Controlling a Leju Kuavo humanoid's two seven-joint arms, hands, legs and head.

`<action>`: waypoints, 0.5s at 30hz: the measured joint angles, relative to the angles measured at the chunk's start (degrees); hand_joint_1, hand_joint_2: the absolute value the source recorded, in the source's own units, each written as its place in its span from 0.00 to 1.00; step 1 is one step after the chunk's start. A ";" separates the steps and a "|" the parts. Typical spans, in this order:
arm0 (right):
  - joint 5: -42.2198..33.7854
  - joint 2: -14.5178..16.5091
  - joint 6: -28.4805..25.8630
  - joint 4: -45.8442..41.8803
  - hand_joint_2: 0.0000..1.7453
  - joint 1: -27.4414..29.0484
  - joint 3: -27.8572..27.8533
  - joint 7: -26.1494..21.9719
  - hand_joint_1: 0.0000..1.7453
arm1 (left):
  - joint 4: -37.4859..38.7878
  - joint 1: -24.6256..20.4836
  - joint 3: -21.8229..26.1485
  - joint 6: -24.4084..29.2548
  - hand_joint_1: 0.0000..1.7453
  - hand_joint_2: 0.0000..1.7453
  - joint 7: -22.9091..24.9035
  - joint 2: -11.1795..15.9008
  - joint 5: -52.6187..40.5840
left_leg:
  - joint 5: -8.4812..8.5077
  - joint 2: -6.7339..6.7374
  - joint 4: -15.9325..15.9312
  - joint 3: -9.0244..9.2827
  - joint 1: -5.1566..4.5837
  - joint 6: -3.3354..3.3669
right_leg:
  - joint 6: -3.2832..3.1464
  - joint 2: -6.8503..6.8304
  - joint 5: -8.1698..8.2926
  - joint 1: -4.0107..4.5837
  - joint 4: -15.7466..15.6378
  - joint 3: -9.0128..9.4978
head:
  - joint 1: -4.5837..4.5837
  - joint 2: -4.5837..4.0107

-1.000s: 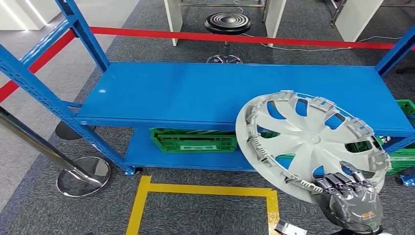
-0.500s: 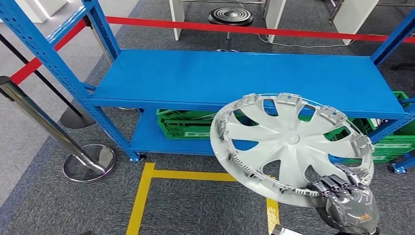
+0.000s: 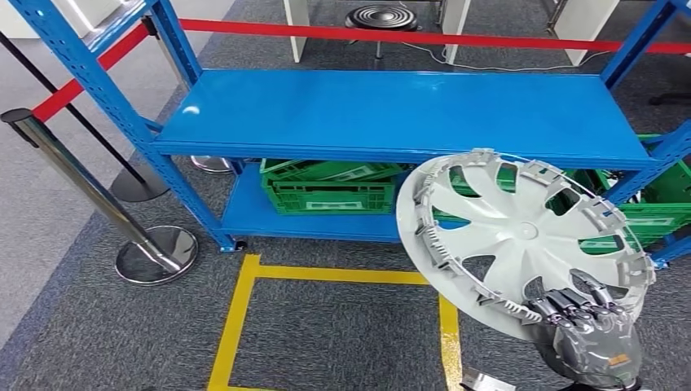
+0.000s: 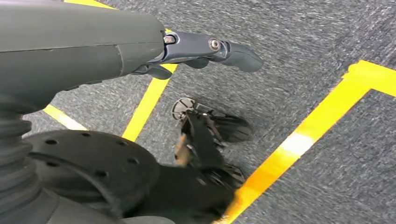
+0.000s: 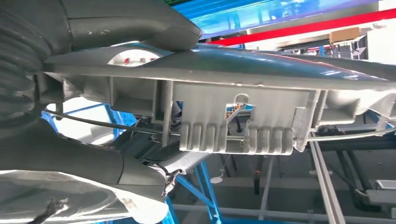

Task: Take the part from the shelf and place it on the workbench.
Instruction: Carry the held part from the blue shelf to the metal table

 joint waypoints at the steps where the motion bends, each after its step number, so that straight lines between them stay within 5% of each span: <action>1: 0.24 -0.17 0.00 0.00 1.00 0.11 0.01 0.32 1.00 | 0.00 -0.07 0.02 0.07 0.00 1.00 -0.04 0.03 -0.05 | -0.67 -0.04 -3.29 1.87 -0.16 0.36 | 0.26 -0.05 0.42 0.00 0.05 -0.33 | 0.00 0.00; 5: 1.33 -1.15 0.00 -0.01 1.00 0.74 0.12 2.05 1.00 | 0.01 -0.20 0.04 0.62 0.00 1.00 -0.07 -0.10 -0.55 | -0.58 -0.19 -6.85 2.14 -0.14 1.10 | 1.53 -0.35 0.81 -0.13 0.76 -1.75 | 0.06 0.00; 10: 2.07 -2.41 0.00 -0.02 1.00 1.59 0.26 3.10 1.00 | 0.01 0.00 0.04 0.86 0.00 1.00 -0.06 -0.39 -1.14 | 1.69 -1.06 -6.66 -0.54 -0.17 1.86 | 2.17 0.32 -7.96 -0.10 15.08 -6.75 | 0.44 0.00; 12: 2.21 -2.68 0.00 -0.02 1.00 1.84 0.30 3.23 1.00 | 0.01 0.05 0.04 0.86 0.00 1.00 -0.05 -0.48 -1.19 | 2.16 -1.83 -6.19 -1.47 -0.23 1.72 | 2.11 0.56 -6.71 -0.09 13.32 -4.37 | 0.44 0.00; 15: 2.23 -2.99 -0.01 -0.08 1.00 2.03 0.43 3.29 1.00 | 0.01 -0.08 0.04 0.86 0.00 1.00 -0.05 -0.57 -1.20 | 2.46 -3.34 -4.92 -2.74 -0.36 1.30 | 1.74 3.50 -3.33 -0.34 1.98 3.09 | 0.41 0.00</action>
